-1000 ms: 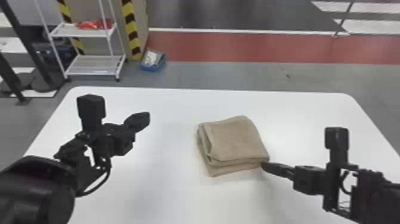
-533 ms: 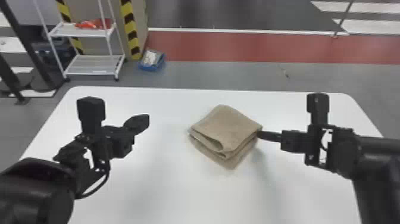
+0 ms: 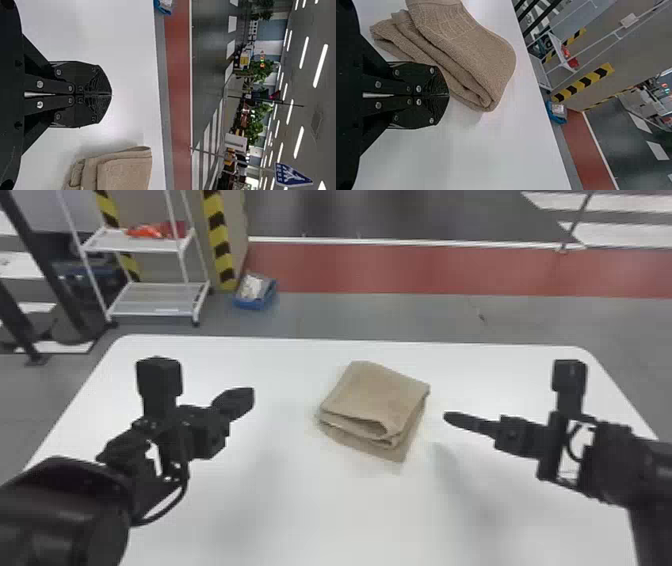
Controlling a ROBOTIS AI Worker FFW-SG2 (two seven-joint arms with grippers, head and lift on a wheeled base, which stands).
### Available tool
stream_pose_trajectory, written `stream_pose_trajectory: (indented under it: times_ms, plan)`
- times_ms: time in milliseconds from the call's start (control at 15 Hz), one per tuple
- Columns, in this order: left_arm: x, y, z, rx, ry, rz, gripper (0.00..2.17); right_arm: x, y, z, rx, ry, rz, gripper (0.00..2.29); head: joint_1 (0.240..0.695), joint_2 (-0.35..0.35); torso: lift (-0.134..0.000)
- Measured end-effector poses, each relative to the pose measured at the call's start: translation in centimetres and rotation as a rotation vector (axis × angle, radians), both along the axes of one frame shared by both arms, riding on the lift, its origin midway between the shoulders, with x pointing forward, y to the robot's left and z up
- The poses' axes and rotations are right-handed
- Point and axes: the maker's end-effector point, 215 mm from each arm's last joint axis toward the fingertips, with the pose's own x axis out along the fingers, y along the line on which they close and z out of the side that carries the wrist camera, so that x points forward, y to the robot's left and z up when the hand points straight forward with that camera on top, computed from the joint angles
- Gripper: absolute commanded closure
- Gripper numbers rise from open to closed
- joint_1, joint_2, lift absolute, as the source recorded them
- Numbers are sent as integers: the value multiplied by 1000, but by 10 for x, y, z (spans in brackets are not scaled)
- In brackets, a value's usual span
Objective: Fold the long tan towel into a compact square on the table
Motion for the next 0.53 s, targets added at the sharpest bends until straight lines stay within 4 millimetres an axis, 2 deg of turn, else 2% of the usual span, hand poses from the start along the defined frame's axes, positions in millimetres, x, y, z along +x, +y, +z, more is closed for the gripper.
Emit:
stream_pose_trajectory:
  times_ms: [200,267,333,533]
  plan:
    - [-1,-19,-11,-9,-1,-23,1926,-30,-70,27,95,-152,-89,1862,695,-127,-124]
    - [0,-26,-15,-11,-2,-31,1926,-39,-91,31,108,-182,-121,1862,695,-184,-124]
    - [2,-34,-20,-13,-9,-40,1926,-49,-111,34,123,-207,-152,1862,695,-213,-124]
    - [14,-55,-29,-12,-44,-62,1926,-81,-142,38,156,-251,-199,1862,695,-271,-124]
